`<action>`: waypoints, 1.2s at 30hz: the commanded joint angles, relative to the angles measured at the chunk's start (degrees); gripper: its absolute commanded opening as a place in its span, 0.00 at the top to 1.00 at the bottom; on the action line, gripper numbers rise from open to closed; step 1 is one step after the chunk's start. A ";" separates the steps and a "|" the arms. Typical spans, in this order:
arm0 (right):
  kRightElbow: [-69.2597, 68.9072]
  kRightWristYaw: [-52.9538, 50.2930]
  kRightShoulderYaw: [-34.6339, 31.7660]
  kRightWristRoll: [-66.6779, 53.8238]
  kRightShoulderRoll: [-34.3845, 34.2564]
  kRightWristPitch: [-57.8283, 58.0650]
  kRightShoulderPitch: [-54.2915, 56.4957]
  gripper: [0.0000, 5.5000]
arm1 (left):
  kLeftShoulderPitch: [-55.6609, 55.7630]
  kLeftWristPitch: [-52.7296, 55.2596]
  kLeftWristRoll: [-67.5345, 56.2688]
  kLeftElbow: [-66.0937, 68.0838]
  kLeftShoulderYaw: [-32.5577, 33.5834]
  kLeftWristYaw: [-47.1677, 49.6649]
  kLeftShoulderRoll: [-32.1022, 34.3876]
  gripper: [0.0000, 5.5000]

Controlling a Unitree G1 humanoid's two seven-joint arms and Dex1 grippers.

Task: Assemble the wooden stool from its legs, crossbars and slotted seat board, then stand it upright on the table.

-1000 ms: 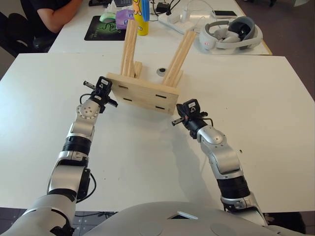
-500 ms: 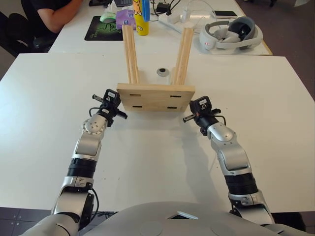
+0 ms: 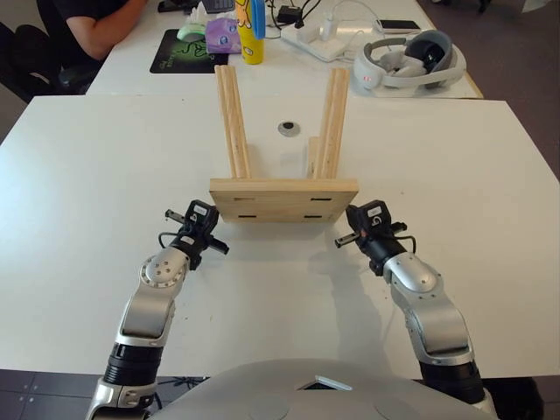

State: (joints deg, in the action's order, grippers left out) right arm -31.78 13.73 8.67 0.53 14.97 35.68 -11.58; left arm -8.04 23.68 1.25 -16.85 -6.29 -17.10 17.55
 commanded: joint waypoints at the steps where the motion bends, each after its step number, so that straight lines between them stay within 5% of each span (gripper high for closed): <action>1: -3.60 1.30 0.62 -1.26 1.16 2.80 -3.64 1.00 | -3.81 1.67 0.02 -3.86 -0.51 -0.79 1.06 1.00; 9: 3.94 -2.12 -2.43 2.09 2.09 -0.37 -1.88 1.00 | -3.24 0.46 2.63 -0.20 1.01 2.93 0.77 1.00; 25: 11.23 0.44 3.70 1.14 -0.26 -5.87 2.07 1.00 | -0.23 -0.06 2.10 1.85 -4.74 0.00 -1.48 1.00; 36: -2.70 5.34 0.68 -5.77 2.94 -2.65 -7.01 1.00 | -11.96 2.08 -4.99 -12.14 0.54 -10.50 9.28 1.00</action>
State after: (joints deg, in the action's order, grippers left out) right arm -29.56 16.82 9.73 -1.63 18.29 32.00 -18.05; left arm -20.62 23.66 -0.95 -24.87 -6.36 -25.20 26.01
